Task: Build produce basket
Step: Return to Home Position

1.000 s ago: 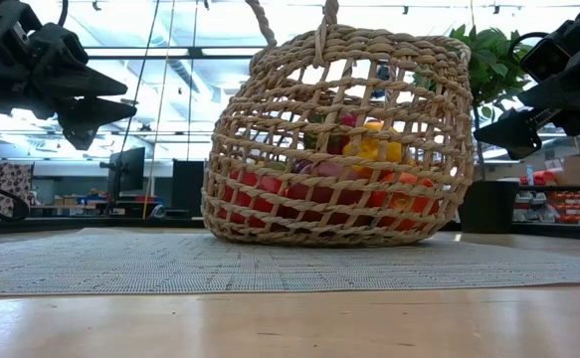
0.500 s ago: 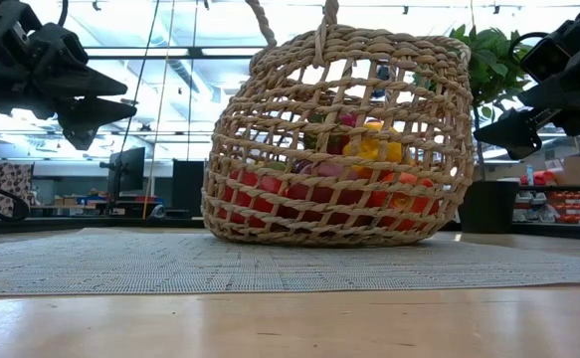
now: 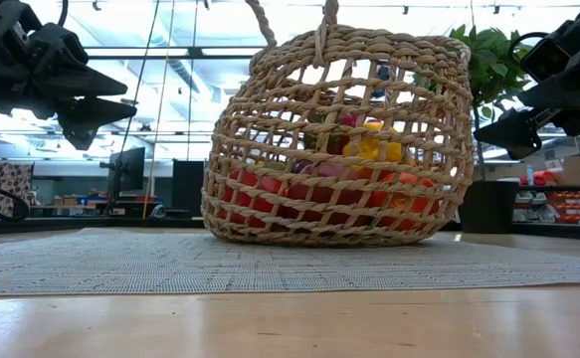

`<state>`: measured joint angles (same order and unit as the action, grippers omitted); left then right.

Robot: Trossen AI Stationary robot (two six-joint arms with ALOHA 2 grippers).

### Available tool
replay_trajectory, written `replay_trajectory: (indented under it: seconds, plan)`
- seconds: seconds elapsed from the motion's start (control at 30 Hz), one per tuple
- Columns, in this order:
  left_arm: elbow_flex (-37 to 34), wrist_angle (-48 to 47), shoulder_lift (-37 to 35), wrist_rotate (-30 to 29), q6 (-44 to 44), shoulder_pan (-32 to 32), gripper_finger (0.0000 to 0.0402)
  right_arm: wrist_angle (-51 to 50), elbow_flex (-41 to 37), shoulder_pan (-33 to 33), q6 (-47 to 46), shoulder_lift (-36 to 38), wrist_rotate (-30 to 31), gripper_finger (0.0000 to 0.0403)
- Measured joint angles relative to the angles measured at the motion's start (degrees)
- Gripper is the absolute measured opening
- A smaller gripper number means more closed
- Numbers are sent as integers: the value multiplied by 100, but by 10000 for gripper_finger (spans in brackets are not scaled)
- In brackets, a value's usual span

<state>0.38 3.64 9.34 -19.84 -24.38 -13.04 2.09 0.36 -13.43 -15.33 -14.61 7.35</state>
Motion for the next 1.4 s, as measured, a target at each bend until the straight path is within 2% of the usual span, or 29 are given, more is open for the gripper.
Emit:
replay_trajectory:
  seconds: [1.4]
  plan:
    - [0,-1,1,0,-2,0,182,0,1,1,0,0,0,348]
